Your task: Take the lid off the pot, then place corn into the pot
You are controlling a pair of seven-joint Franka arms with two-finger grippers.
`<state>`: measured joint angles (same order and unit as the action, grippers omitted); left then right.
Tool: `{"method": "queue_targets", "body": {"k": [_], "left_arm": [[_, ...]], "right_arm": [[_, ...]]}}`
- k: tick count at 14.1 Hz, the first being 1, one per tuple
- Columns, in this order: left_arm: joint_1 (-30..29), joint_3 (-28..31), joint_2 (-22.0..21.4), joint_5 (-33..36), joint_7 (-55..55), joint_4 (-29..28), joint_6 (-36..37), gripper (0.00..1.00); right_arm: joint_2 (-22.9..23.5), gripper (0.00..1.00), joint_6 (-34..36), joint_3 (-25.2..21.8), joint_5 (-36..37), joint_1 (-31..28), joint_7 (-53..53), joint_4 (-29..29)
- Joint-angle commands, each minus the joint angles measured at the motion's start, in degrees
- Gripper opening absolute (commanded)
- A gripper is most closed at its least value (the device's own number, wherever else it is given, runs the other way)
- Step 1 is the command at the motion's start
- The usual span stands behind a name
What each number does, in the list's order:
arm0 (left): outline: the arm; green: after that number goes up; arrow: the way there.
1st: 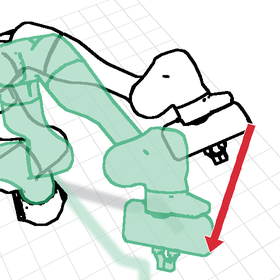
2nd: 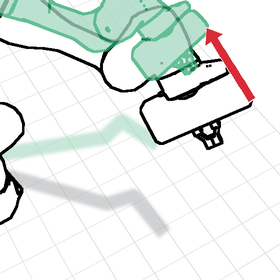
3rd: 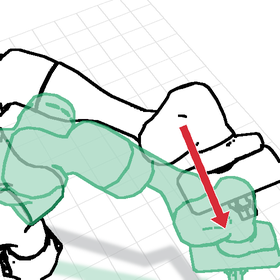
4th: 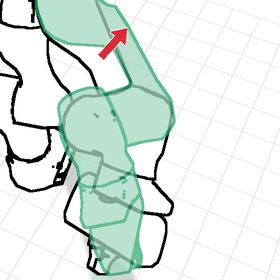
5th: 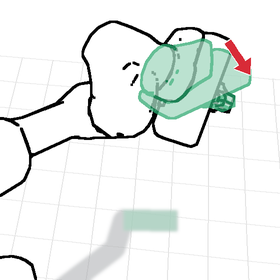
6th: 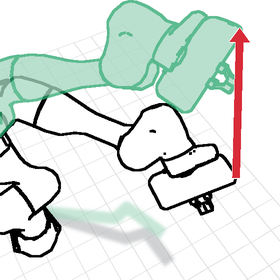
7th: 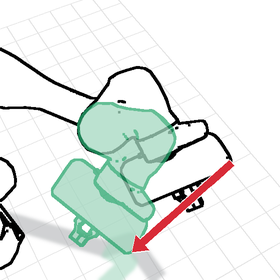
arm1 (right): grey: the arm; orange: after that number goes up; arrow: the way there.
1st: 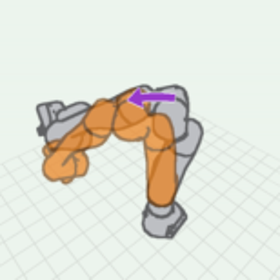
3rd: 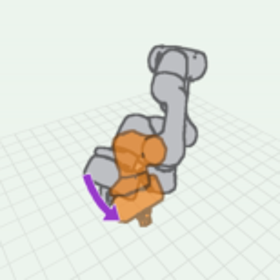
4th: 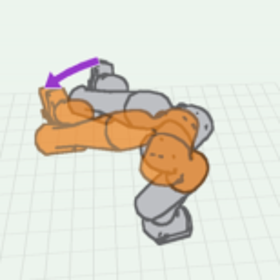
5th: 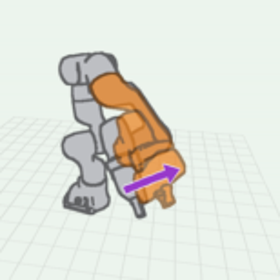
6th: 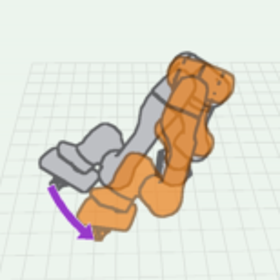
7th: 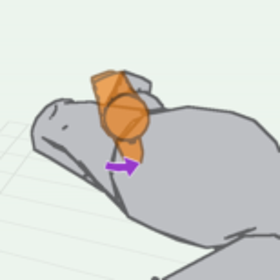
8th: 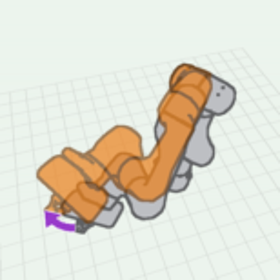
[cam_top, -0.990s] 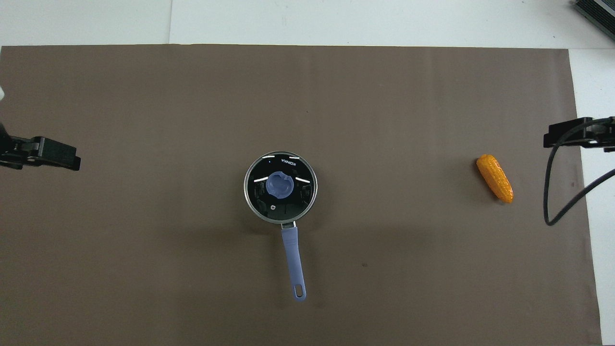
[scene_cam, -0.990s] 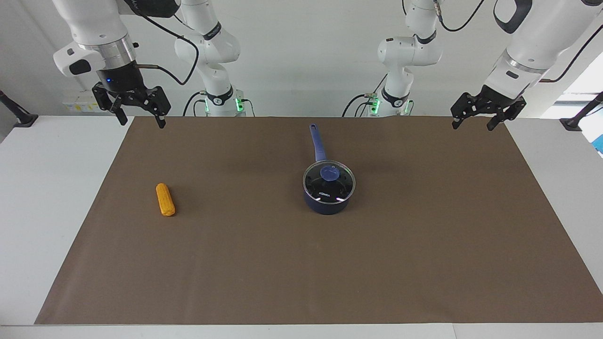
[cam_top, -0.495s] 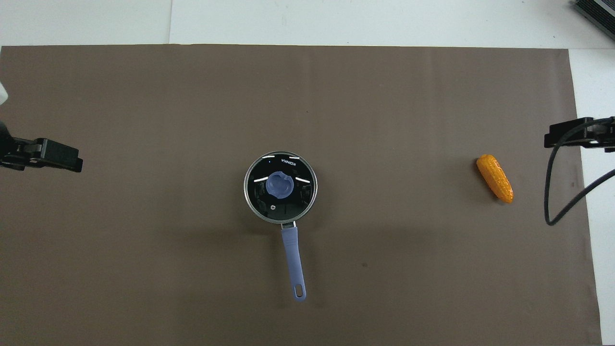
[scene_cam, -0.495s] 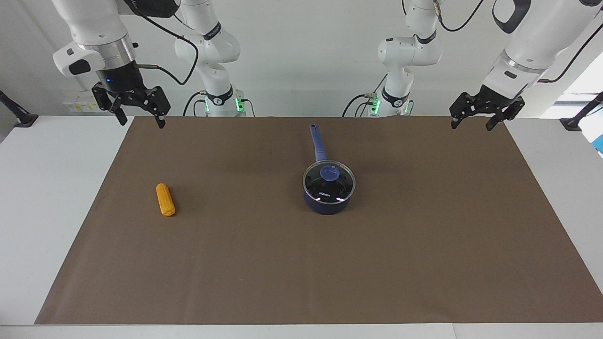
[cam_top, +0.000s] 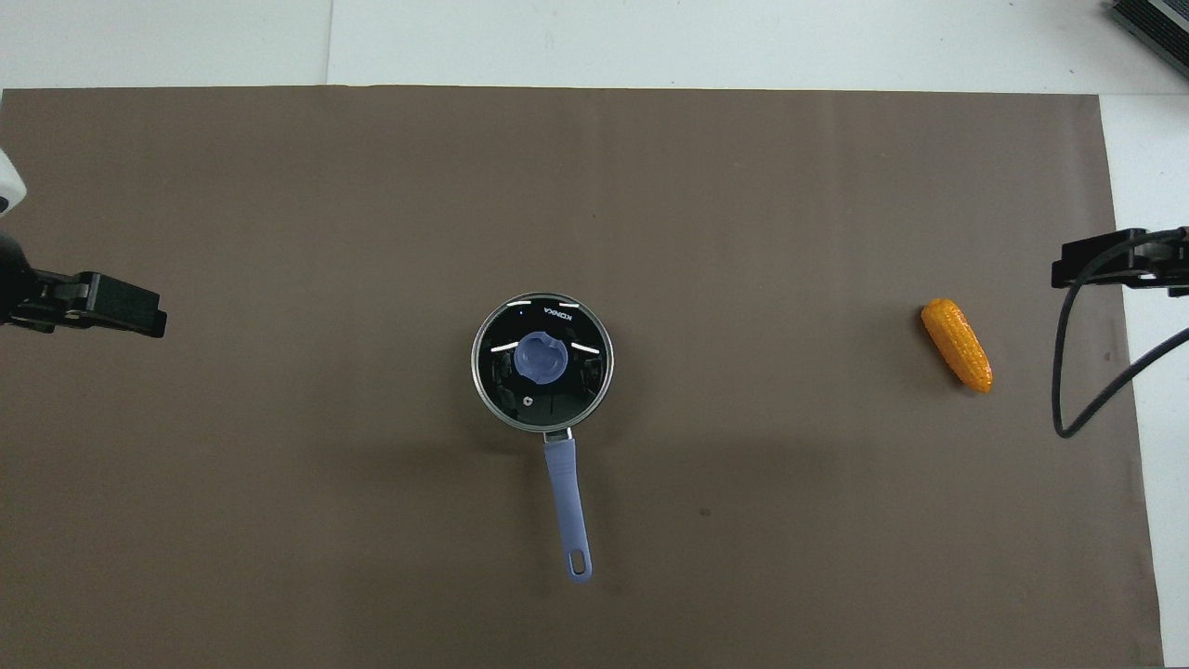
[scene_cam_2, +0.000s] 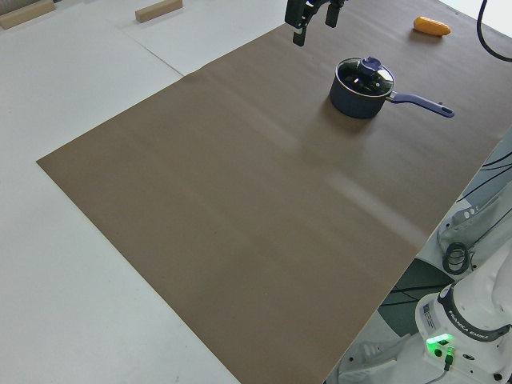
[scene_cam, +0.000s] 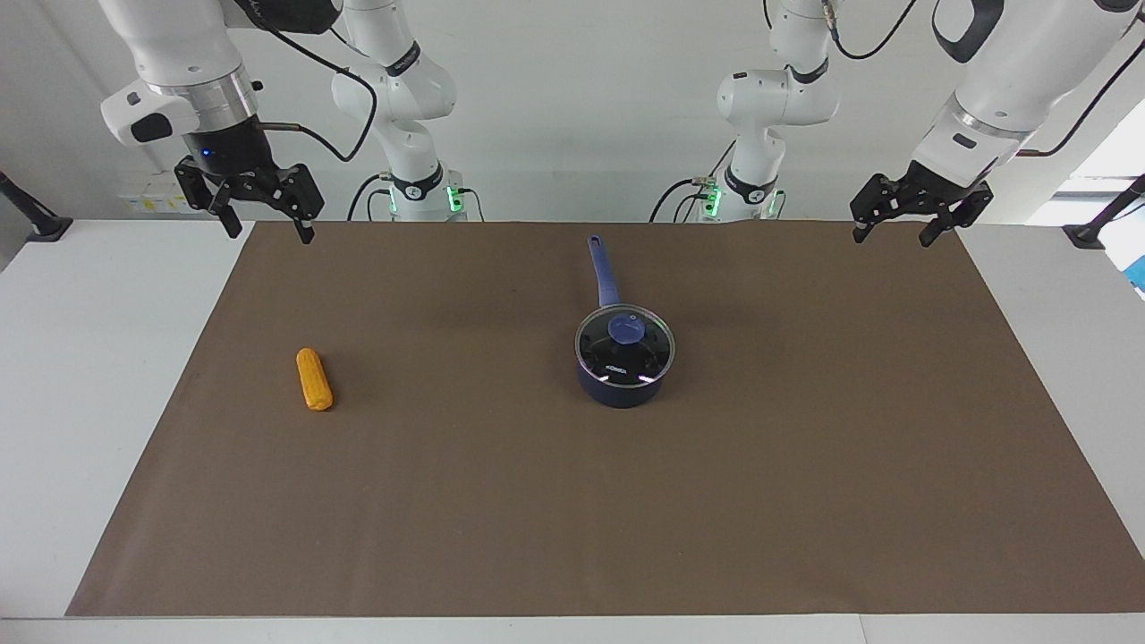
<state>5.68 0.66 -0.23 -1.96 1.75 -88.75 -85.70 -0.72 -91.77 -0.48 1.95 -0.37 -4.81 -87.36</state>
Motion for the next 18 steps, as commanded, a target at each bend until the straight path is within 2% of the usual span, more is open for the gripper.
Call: {"method": "queue_targets", "body": {"k": [1, 6, 10, 12, 14, 18], "left_arm": [[1.96, -0.13, -1.01, 0.12, 0.36, -2.21, -0.26, 1.0], [7.57, -0.13, -0.39, 0.12, -3.93, -6.42, -5.17, 1.0], [11.89, -0.13, 0.75, 0.21, -11.13, -9.07, -10.44, 1.0], [14.7, -0.13, 2.85, 0.21, -15.0, -9.07, -12.55, 1.0], [17.08, -0.13, 4.79, 0.29, -18.78, -9.07, -14.66, 1.0], [22.43, -0.13, 9.44, 1.51, -25.72, -8.46, -18.35, 1.0]], "right_arm": [[-0.59, 1.0, 1.25, 0.65, -0.89, 0.28, -2.22, -0.61], [-2.96, 1.0, 1.16, 1.71, -0.98, 0.37, -5.57, -3.6], [-2.62, 1.0, 1.95, 1.45, -0.98, -0.6, -4.6, -3.08], [-3.05, 1.0, 4.22, 1.27, -0.8, -0.51, -3.82, -3.43], [-3.23, 1.0, 3.71, 0.92, -1.15, -0.78, -0.31, -4.04], [-4.72, 1.0, 3.18, 0.83, -4.23, -2.44, 0.15, -6.41]]}}
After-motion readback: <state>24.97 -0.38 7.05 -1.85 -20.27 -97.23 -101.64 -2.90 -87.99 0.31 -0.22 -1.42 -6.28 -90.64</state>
